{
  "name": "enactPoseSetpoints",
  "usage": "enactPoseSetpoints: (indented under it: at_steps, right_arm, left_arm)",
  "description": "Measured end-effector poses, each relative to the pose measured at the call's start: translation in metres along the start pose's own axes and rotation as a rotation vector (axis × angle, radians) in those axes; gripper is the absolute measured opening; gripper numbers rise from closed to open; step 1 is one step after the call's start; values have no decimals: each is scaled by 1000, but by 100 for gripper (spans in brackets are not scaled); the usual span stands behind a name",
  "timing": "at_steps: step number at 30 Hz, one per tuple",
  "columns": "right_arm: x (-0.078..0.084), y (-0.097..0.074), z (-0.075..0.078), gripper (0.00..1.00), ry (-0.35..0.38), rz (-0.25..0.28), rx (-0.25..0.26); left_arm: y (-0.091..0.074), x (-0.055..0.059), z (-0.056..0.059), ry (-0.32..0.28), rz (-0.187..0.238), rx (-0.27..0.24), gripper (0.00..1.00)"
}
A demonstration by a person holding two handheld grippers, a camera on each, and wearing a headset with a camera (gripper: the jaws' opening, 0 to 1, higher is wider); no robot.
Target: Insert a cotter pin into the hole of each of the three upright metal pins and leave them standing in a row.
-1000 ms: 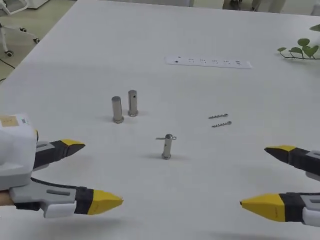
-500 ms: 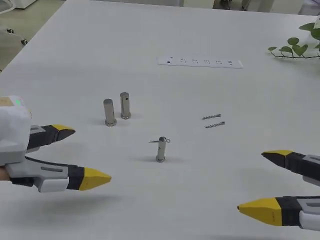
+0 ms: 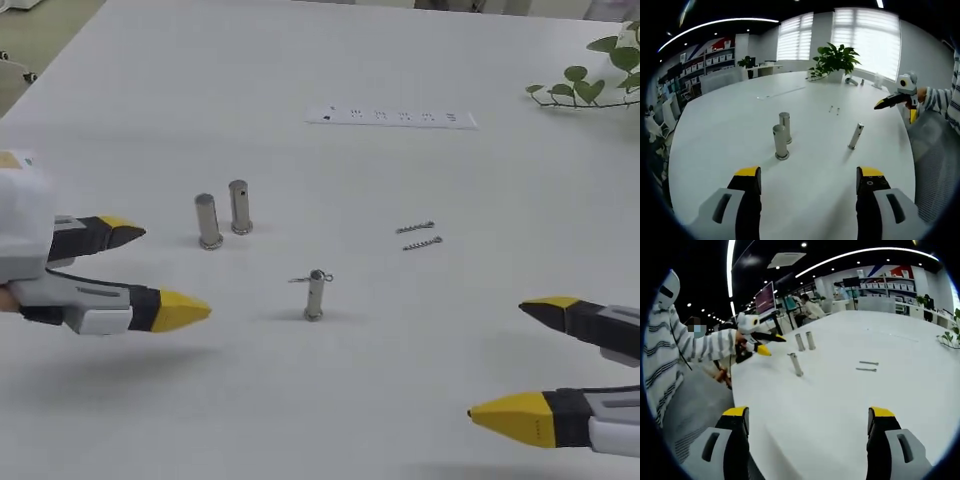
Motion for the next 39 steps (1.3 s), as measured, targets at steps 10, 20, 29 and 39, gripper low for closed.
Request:
enactPoseSetpoints:
  at_steps: [10,20,29,39]
  right_arm:
    - [-4,1,-1,100,-4,-2,-2]
    - [-4,-1,-3,99,34,8,-1]
    - [-3,-3,0,99,40,0,13]
    - [-1,-2,1,98,52,-14,19]
  left_arm:
    - [17,-4,-11,-9,-17,-10,70]
    - [31,-19,-20,-2,24,-23,57]
    - [36,-37,-33,16,51,-43,45]
    - [44,-32,-37,40,13,-28,35]
Point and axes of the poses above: the centre of the closed fingertips' face, and the gripper's own axes: y roughly forward along the fingers, z roughly to its right, x roughly out of its underside, the point moved 4 cm from there along -y, roughly backward along the fingers, and after that the axes turned 5 degrees about -y, right-handed, at the moved point
